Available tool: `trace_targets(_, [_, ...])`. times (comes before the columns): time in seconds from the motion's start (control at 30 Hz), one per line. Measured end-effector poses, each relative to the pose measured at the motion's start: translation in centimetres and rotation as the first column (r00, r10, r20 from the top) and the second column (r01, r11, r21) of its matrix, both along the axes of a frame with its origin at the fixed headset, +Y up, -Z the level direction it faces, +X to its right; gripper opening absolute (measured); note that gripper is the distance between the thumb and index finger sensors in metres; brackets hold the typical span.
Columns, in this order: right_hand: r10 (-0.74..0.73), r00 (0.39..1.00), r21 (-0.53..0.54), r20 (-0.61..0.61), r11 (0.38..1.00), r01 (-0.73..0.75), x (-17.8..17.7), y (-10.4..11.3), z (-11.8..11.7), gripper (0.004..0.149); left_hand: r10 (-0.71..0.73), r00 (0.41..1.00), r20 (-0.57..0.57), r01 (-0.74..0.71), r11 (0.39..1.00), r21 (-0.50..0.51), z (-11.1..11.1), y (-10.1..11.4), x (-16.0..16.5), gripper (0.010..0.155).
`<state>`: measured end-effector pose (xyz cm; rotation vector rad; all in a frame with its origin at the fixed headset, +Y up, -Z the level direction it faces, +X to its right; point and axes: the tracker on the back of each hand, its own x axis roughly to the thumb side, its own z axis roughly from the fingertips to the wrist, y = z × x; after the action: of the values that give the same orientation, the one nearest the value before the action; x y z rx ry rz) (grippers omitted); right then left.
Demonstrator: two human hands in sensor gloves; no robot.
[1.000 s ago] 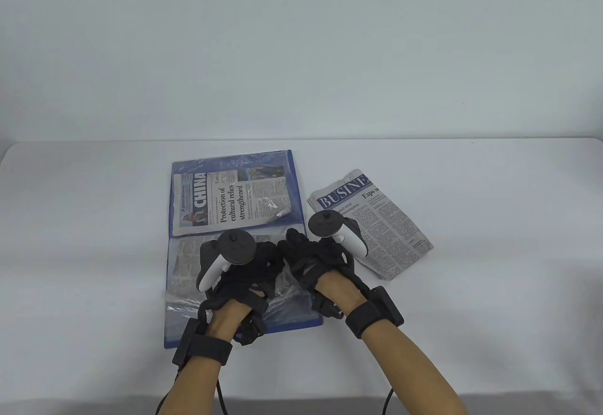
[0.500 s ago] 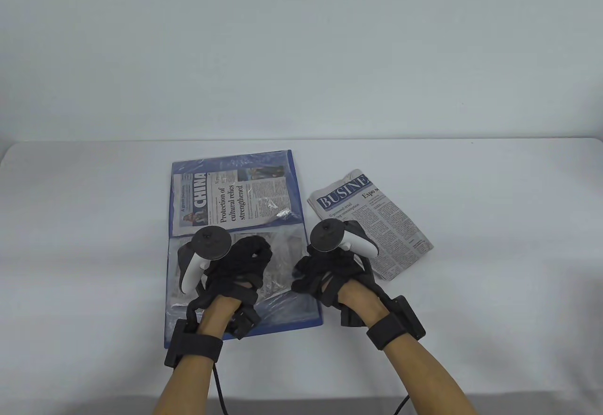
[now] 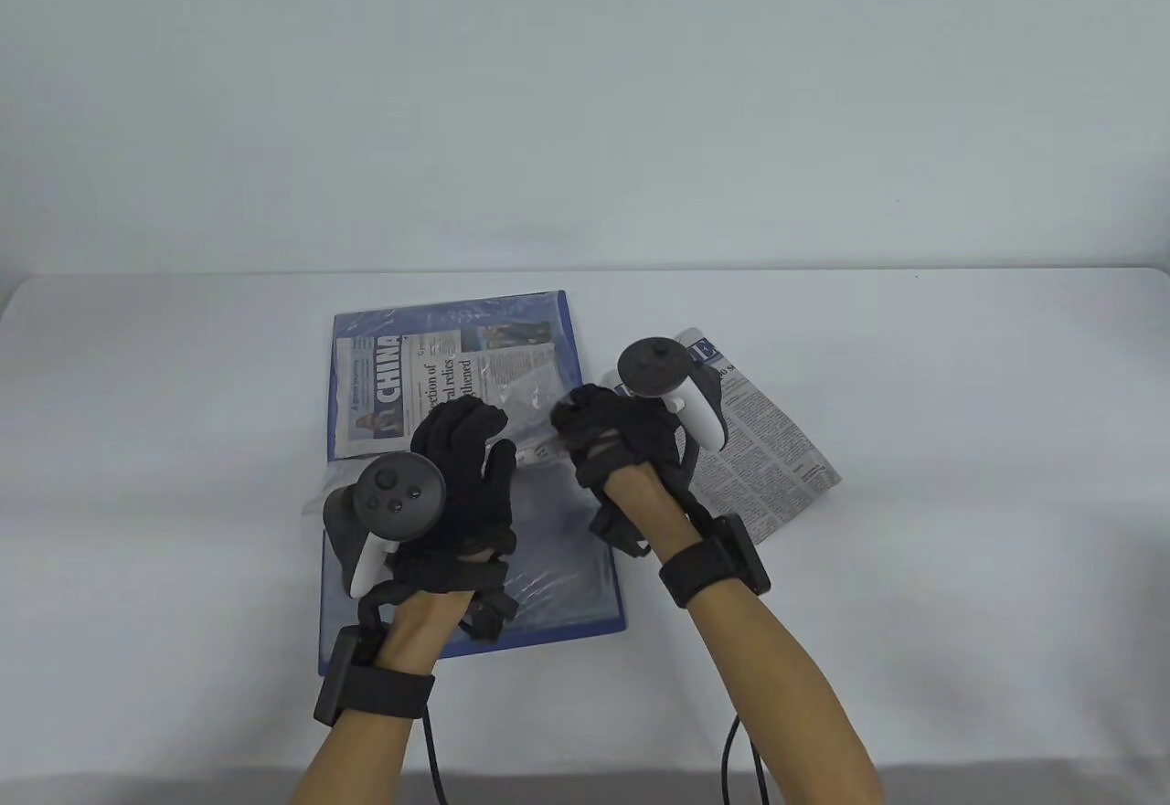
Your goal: Insert newspapers into folder
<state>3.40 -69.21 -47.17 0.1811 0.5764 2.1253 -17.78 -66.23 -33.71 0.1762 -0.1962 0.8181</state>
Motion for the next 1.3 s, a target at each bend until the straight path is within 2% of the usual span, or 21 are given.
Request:
trace_targets(0.1, [-0.006,0.995,-0.045,0.096,0.999,0.011,-0.4,0.9,-2.6,0.037,-0.076,0.996,-0.045,0.078,0.996,0.047,0.5,0.4,0.4,0.056])
trace_targets(0.23, [-0.058,0.980,-0.080,0.192,0.994,0.074,-0.2,0.9,-5.0,0.037,-0.161,0.974,-0.162,0.170,0.985,0.042,0.6,0.4,-0.3,0.055])
trace_targets(0.4, [-0.111,0.954,-0.132,0.279,0.979,0.153,0.2,-0.1,-7.1,0.038,-0.056,0.985,-0.161,0.041,0.995,-0.095,-0.8,-1.6,-1.8,0.055])
trace_targets(0.53, [-0.216,0.933,-0.131,0.286,0.956,0.262,-0.3,-0.3,-8.0,0.047,-0.068,0.990,-0.124,0.044,0.982,-0.184,-1.9,-3.1,-1.9,0.055])
trace_targets(0.6, [-0.217,0.939,-0.119,0.266,0.960,0.255,-0.4,0.2,-7.9,0.055,-0.097,0.993,-0.071,0.075,0.964,-0.256,-2.5,-4.1,-1.6,0.055])
trace_targets(0.63, [-0.166,0.954,-0.072,0.248,0.979,0.189,-0.3,0.6,-7.7,0.061,-0.107,0.994,-0.024,0.095,0.948,-0.302,-2.9,-4.8,-1.3,0.055])
trace_targets(0.73, [-0.102,0.982,-0.019,0.160,0.994,0.107,0.0,1.3,-6.8,0.068,-0.115,0.985,0.132,0.160,0.898,-0.410,-3.6,-6.4,0.0,0.056])
trace_targets(0.8, [-0.117,0.987,-0.010,0.114,0.993,0.119,0.2,1.4,-5.5,0.072,-0.150,0.969,0.197,0.225,0.866,-0.447,-3.7,-7.2,1.0,0.055])
trace_targets(0.9, [-0.134,0.990,-0.011,0.039,0.991,0.134,0.8,0.9,-2.7,0.074,-0.247,0.910,0.333,0.388,0.788,-0.478,-3.6,-8.7,3.3,0.060])
trace_targets(0.97, [-0.109,0.994,0.005,-0.010,0.994,0.109,1.2,0.2,-0.3,0.075,-0.296,0.852,0.432,0.503,0.693,-0.517,-3.4,-9.8,4.8,0.071])
trace_targets(1.07, [-0.049,0.996,-0.013,-0.069,0.999,0.048,2.1,-1.5,2.9,0.075,-0.356,0.814,0.458,0.570,0.637,-0.519,-3.1,-10.9,6.1,0.077])
trace_targets(1.2, [-0.015,0.995,-0.078,-0.097,0.997,0.007,2.6,-4.4,5.1,0.073,-0.516,0.737,0.437,0.676,0.561,-0.478,-3.0,-11.3,6.7,0.064])
trace_targets(1.3, [-0.012,0.991,-0.108,-0.135,0.994,-0.003,2.4,-6.0,5.5,0.071,-0.504,0.767,0.397,0.641,0.596,-0.483,-3.0,-11.2,6.9,0.047])
